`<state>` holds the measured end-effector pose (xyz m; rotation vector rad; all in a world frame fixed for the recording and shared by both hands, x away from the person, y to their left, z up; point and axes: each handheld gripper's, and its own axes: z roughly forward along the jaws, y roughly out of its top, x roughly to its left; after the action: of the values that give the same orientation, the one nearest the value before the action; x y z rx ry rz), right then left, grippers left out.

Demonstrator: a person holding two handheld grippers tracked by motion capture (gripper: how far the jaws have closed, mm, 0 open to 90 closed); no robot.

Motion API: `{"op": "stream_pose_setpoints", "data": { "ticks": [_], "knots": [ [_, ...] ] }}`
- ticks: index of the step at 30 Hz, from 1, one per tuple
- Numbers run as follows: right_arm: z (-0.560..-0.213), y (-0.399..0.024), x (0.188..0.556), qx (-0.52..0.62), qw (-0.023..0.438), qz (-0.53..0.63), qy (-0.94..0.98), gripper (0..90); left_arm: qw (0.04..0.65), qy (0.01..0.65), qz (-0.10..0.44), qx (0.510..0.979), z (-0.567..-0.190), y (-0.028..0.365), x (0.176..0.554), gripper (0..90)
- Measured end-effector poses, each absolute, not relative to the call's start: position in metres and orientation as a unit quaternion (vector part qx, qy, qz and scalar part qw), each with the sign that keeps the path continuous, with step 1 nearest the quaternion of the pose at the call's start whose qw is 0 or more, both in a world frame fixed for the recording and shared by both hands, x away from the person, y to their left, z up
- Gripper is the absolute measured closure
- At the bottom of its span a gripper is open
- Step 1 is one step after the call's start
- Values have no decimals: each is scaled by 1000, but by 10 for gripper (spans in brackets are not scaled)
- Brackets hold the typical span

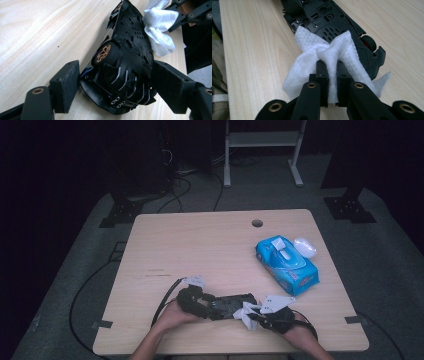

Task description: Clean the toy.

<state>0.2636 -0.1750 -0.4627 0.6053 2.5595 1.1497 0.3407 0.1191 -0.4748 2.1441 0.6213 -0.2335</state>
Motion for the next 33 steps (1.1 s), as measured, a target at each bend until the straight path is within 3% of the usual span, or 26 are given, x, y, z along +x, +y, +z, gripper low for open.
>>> {"op": "stream_pose_setpoints", "data": {
  "ticks": [3,7,10,12,18,27,33],
  "knots": [
    [-463,-175,261,203,140,396,884,836,430,249,-112,860,-476,118,341,244],
    [-465,-175,256,197,138,394,887,836,427,221,-126,868,-476,114,336,320],
    [-474,-172,255,185,133,353,907,835,400,166,-37,901,-474,105,323,461],
    [-473,-172,255,194,133,363,902,835,393,161,-42,905,-471,103,324,471],
    [-460,-175,260,206,137,388,888,833,418,120,22,900,-466,104,317,558],
    [-429,-184,263,230,137,454,850,832,418,107,91,898,-467,100,311,582],
    [-413,-150,279,230,130,463,846,825,419,108,100,896,-468,98,312,582]
  ]
}}
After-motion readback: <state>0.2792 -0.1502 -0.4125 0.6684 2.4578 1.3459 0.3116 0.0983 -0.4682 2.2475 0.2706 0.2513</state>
